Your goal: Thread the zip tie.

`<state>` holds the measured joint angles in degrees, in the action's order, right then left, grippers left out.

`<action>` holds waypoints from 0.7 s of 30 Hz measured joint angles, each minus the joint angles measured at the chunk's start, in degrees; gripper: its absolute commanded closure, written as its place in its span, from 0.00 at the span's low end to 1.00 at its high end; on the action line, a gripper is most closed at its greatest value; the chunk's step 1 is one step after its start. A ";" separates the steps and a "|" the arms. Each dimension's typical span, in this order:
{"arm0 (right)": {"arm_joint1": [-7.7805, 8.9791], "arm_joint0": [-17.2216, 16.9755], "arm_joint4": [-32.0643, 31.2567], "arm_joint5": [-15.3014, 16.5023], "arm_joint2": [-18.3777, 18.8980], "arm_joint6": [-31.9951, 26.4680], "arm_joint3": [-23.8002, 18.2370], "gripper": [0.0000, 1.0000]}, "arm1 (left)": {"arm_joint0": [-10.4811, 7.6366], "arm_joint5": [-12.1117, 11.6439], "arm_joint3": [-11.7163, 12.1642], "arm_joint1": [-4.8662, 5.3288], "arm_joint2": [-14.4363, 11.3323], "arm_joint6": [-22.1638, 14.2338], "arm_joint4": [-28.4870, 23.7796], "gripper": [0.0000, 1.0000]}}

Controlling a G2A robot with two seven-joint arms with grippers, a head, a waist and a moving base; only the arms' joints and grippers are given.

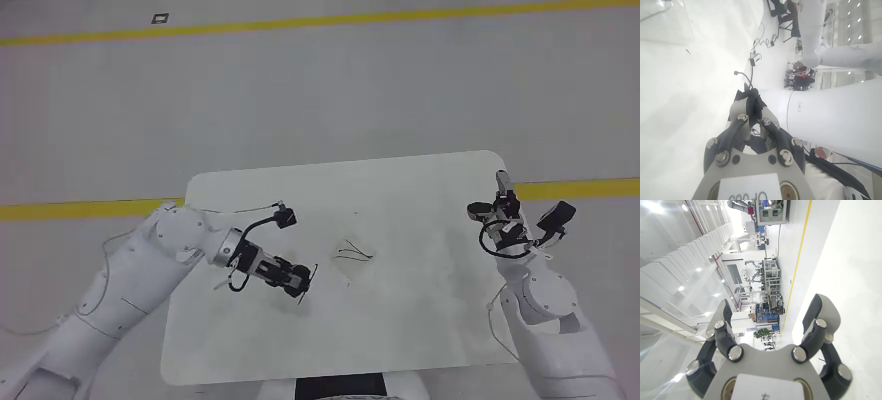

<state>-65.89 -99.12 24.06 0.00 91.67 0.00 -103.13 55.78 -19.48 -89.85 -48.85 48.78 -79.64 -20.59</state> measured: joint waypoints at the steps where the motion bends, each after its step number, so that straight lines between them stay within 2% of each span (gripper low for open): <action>1: 0.00 0.00 0.00 0.00 0.00 0.00 0.00 0.00 | 0.32 0.00 0.17 -0.03 1.30 0.00 -0.10 1.00; 9: 0.00 0.00 0.00 0.00 0.00 0.00 0.00 0.00 | 0.50 0.01 0.28 -0.07 1.08 0.63 0.05 1.00; 13: 0.00 0.00 0.00 0.00 0.00 0.00 0.00 0.00 | 0.44 0.00 1.15 -0.05 2.10 8.18 6.44 1.00; 14: 0.00 0.00 0.00 0.00 0.00 0.00 0.00 0.00 | 0.64 0.00 0.51 -0.11 2.86 10.24 6.91 1.00; 16: 0.00 0.00 0.00 0.00 0.00 0.00 0.00 0.00 | 1.01 0.00 -0.65 -0.15 4.38 11.45 5.38 1.00; 19: 0.00 0.00 0.00 0.00 0.00 0.00 0.00 0.00 | 2.21 0.00 -1.86 -0.30 7.33 11.32 3.97 1.00; 21: 0.00 0.00 0.00 0.00 0.00 0.00 0.00 0.00 | 3.19 0.00 -2.03 -0.59 10.10 9.89 1.26 1.00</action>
<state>-65.89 -99.12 24.06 0.00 91.67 0.00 -103.13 58.97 -19.48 -91.88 -49.44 58.88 -69.75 -19.33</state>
